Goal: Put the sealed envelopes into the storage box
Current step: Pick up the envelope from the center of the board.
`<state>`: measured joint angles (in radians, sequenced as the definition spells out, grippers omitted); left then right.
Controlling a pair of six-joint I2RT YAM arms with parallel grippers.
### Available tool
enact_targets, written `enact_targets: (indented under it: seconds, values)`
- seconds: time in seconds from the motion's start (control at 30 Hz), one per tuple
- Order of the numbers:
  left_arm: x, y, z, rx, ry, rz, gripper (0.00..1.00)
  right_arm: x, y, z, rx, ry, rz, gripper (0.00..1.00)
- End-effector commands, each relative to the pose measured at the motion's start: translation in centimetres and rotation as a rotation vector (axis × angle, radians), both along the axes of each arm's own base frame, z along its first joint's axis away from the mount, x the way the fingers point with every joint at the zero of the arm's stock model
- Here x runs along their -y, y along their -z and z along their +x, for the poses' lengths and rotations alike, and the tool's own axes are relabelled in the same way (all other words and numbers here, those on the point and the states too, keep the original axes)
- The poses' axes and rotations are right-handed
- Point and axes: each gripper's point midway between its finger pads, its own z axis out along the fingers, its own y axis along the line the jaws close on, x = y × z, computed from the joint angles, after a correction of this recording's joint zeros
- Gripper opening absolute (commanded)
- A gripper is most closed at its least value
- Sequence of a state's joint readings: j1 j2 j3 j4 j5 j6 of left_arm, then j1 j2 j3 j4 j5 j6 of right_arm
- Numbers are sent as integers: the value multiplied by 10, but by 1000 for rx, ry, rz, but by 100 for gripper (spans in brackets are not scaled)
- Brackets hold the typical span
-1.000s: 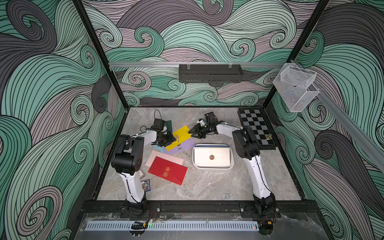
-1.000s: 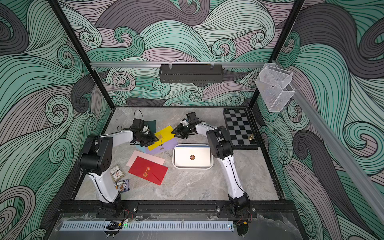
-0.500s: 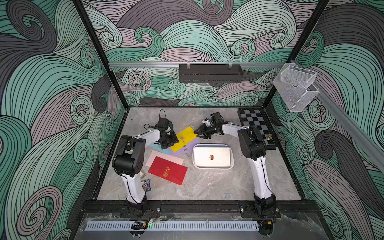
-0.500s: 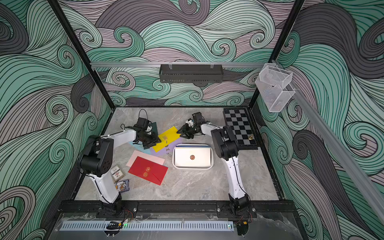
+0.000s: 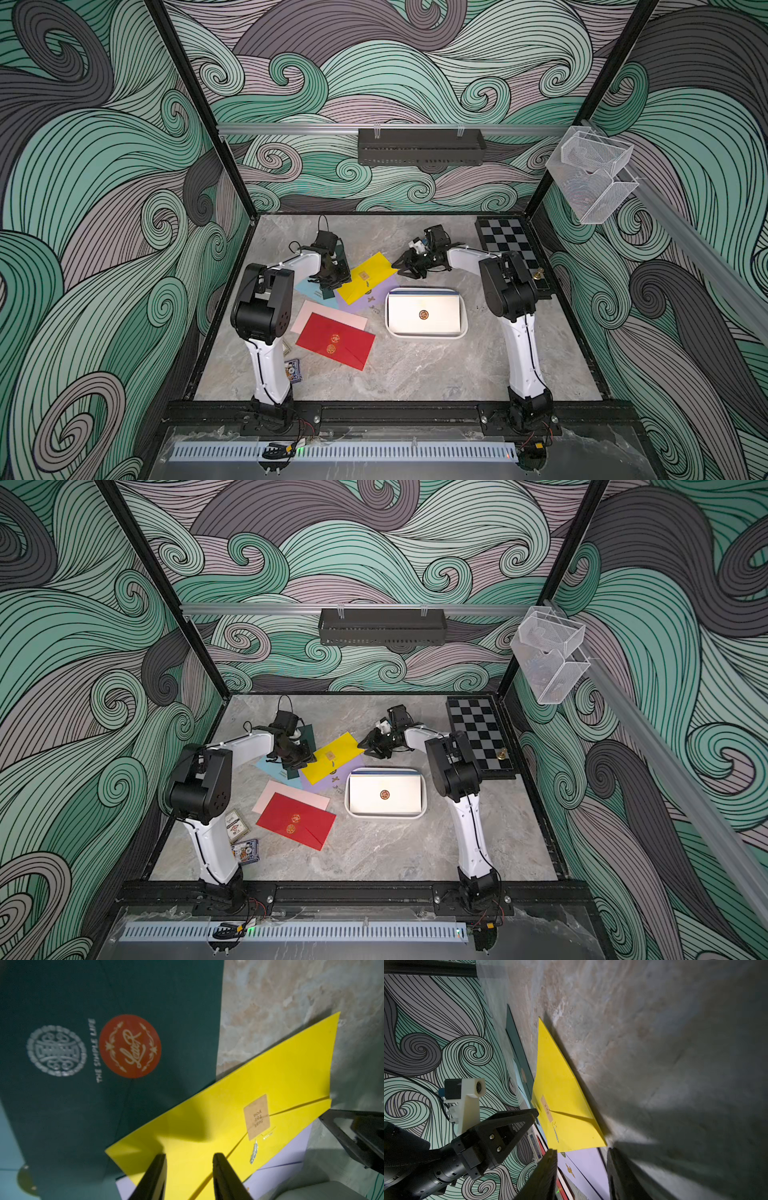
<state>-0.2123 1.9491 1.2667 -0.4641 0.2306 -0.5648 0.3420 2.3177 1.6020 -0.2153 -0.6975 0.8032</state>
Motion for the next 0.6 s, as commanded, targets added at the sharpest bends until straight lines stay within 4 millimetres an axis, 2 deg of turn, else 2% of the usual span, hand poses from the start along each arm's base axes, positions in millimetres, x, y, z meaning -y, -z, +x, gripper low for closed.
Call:
enact_targets:
  seconds: [0.0, 0.1, 0.23, 0.4, 0.57]
  values:
    - [-8, 34, -24, -132, 8, 51, 38, 7, 21, -8, -34, 21, -95, 44]
    - [-5, 42, -29, -155, 8, 30, 37, -3, 24, -8, -50, 30, -55, 44]
    - [-2, 47, -34, -170, 8, 11, 36, -19, 17, -2, -59, 46, 21, 44]
    - [3, 53, -41, -186, 8, -30, 35, -38, -7, 12, -40, 67, 135, 44]
    - [7, 56, -44, -192, 8, -53, 35, -58, -27, 16, -13, 37, 202, 44]
